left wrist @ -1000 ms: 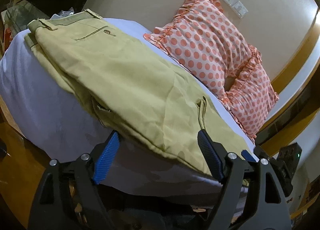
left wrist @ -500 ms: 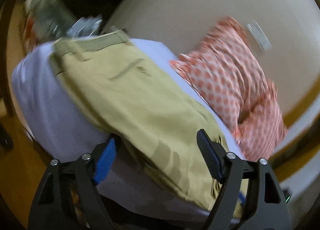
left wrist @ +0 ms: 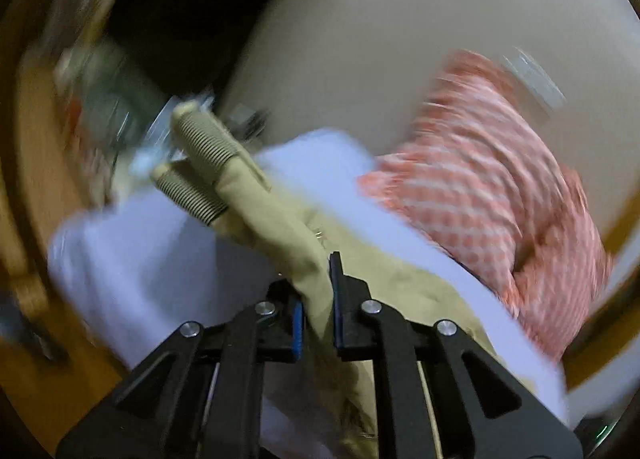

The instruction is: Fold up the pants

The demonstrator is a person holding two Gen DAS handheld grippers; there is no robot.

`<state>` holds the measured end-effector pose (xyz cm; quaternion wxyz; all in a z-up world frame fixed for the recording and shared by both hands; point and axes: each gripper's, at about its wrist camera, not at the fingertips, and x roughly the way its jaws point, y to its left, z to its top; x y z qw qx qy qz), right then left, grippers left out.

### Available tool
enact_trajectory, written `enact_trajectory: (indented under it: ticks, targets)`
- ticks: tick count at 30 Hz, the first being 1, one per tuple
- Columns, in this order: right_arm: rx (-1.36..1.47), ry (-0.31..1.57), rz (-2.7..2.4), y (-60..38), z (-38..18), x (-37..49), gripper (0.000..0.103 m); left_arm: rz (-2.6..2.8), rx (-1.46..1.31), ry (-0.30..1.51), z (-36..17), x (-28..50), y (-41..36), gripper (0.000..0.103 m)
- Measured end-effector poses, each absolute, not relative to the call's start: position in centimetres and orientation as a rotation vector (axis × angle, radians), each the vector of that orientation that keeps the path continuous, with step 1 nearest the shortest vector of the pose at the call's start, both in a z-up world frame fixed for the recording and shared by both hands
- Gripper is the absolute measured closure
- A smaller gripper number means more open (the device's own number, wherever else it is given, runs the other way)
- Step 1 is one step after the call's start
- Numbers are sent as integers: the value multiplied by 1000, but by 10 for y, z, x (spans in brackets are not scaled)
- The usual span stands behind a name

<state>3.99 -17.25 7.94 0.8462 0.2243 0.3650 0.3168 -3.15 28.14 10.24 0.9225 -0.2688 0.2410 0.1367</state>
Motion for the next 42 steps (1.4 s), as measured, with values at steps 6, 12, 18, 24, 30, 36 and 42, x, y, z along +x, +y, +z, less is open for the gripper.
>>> enact_trajectory:
  ticks: [6,12,18,24,30,36,42]
  targets:
    - [573,648,434,-259,94,37,15,-169,-90,459,171,13,89,97]
    - [721,609,284,-334,92,31,15,-540,331,691,80,12,-80,97]
    - [745,767,346,-333,68,62,16,-607,418,738,45,-5,-95,94]
    - [641,926,395,-302,46,92,34,-597,67,725,97,4,-4,60]
    - [630,973,495,-286,42,107,49,-288,-240,909,73,82,119,42]
    - [691,967,518,-293,36,108,58,-357,-329,1069,45,118,128,33]
    - [920,1054,685,-294,12,121,88,-435,-383,1108,34,124,123,71]
